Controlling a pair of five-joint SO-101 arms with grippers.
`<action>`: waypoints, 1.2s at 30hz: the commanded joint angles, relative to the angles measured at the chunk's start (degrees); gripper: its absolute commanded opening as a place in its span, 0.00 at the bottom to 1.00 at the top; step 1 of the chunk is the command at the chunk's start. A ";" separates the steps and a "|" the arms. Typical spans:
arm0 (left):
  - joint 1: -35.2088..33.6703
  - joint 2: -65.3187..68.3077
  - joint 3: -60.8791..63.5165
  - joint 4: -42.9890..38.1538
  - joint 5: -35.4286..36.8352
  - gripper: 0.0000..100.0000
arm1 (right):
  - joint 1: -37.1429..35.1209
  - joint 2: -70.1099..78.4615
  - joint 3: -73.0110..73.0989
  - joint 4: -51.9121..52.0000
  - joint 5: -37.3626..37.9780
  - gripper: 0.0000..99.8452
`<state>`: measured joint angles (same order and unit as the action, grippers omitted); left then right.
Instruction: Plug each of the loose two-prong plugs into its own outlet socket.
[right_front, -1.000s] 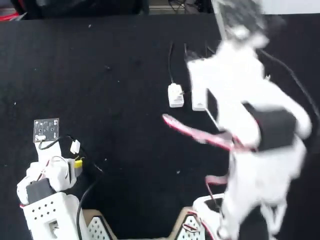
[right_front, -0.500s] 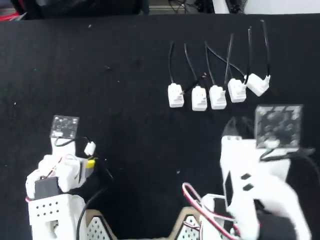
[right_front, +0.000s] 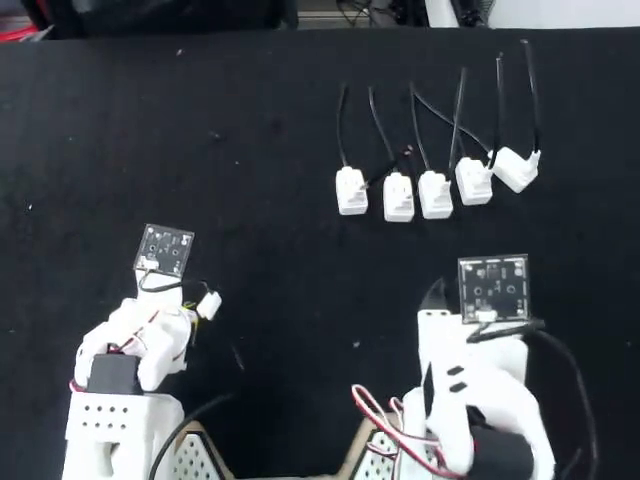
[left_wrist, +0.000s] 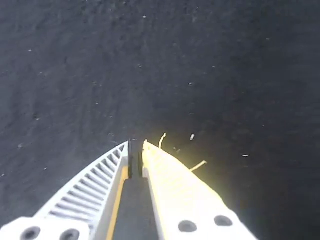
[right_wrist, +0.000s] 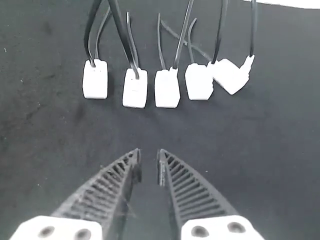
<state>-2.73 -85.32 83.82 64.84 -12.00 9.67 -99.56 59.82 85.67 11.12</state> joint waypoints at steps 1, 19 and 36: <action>2.86 -0.53 -2.77 -0.79 4.92 0.06 | 1.32 -1.71 5.85 -1.93 -0.09 0.05; 14.02 -0.53 11.82 -7.65 12.04 0.07 | 1.05 -8.84 36.18 -18.29 -5.27 0.05; 14.55 -0.53 10.77 0.79 32.18 0.06 | 1.49 -8.66 36.62 -10.99 -12.84 0.05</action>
<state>10.73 -86.11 94.29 64.57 19.03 10.02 -103.25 96.57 74.33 -1.01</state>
